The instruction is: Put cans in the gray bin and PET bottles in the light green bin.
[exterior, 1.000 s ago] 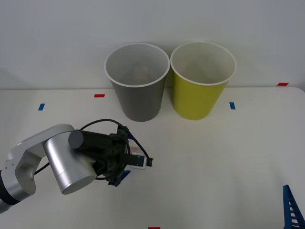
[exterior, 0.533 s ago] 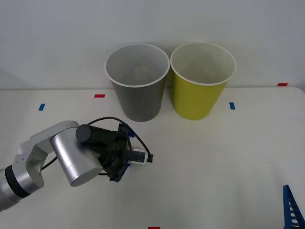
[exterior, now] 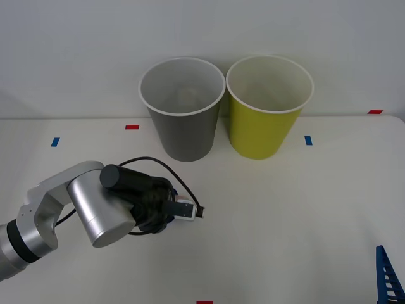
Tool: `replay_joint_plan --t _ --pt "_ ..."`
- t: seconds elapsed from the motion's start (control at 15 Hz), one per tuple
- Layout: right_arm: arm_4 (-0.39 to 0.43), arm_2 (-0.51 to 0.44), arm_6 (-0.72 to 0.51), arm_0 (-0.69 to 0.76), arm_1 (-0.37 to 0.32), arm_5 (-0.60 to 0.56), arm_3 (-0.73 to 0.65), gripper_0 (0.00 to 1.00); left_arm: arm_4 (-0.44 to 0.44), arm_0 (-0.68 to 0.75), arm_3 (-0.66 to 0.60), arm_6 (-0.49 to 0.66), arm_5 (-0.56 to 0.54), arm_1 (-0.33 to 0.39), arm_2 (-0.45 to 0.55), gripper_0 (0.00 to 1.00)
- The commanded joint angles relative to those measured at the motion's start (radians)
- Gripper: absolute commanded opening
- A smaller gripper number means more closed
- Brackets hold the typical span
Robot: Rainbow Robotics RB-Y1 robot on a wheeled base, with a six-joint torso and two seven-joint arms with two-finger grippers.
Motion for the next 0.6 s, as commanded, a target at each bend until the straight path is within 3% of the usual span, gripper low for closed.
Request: replay_joint_plan --t 0.07,0.47,0.6 --pt "0.000 0.000 0.000 0.000 0.000 0.000 0.000 1.00 0.051 0.001 -0.002 0.005 -0.003 0.010 0.000 0.00" --pt "0.000 0.000 0.000 0.000 0.000 0.000 0.000 1.00 0.096 0.036 -0.052 0.028 -0.043 0.062 0.018 0.00" --pt "0.000 0.000 0.000 0.000 0.000 0.000 0.000 1.00 0.094 0.156 -0.152 0.036 -0.057 0.080 0.127 0.00"
